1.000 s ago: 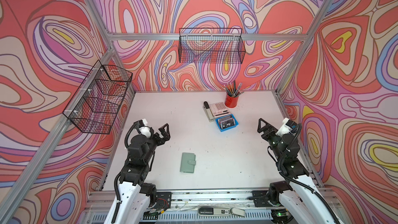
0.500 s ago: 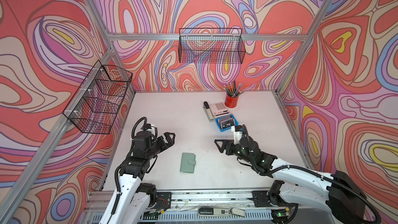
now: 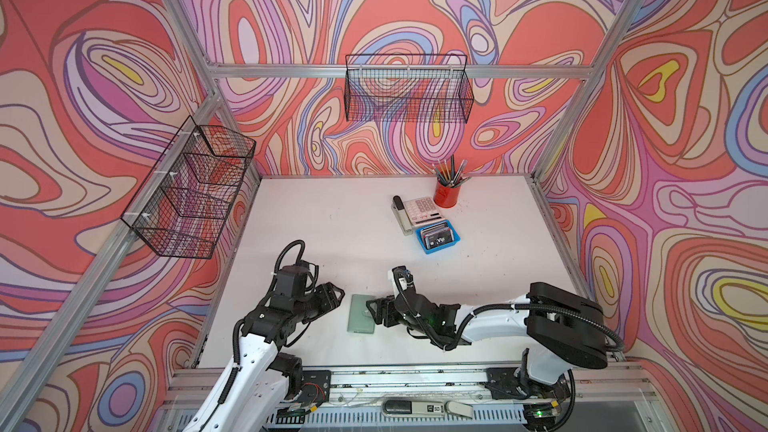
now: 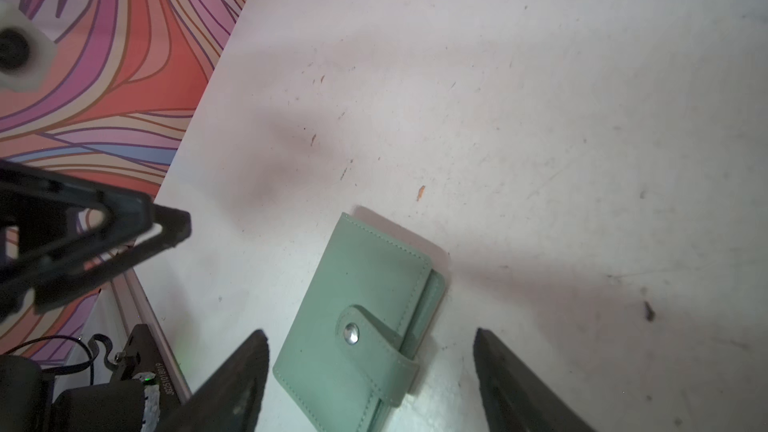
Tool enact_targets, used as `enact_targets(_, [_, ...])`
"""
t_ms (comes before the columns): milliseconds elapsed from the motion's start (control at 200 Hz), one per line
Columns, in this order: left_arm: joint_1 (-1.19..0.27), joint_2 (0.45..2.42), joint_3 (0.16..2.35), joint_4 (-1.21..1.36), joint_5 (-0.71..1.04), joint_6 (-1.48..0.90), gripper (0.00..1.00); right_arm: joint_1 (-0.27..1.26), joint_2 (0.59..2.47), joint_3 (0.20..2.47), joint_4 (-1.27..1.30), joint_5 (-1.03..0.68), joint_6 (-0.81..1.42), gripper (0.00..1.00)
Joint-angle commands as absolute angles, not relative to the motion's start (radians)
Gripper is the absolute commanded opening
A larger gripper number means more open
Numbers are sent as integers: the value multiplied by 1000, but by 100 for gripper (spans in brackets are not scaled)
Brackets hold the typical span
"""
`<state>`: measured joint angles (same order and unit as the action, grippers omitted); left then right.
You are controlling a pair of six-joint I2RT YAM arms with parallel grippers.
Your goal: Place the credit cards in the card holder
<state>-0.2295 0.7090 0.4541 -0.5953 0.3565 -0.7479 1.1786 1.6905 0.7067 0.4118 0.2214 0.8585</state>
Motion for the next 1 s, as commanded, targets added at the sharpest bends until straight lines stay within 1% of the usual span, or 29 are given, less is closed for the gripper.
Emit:
enact_targets(0, [-236,718,411,-584,361,-782,52,1185,1735,743,431,247,919,77])
enact_targets(85, [-242,713,365,-551,366,-796,47,1186,1755,744,450,228,934,75])
enact_targets(200, [-244,730,333,-532,384,-792,45,1189,1799,745,456,227,940,74])
enact_targets(270, [-249,746,315,-508,402,-791,42,1189,1805,747,446,224,949,74])
enact_targets(421, [-278,801,286,-422,445,-796,39,1190,1800,737,436,220,967,70])
enact_targets(616, [-385,876,291,-340,415,-824,34,1191,1767,690,419,235,985,67])
enact_targets(636, [-398,879,293,-336,406,-828,34,1192,1738,686,420,233,985,67])
enact_targets(831, [-528,906,319,-322,328,-840,30,1195,1668,605,415,249,1002,66])
enact_targets(997, [-634,956,313,-220,317,-879,26,1196,1595,540,380,301,1044,64])
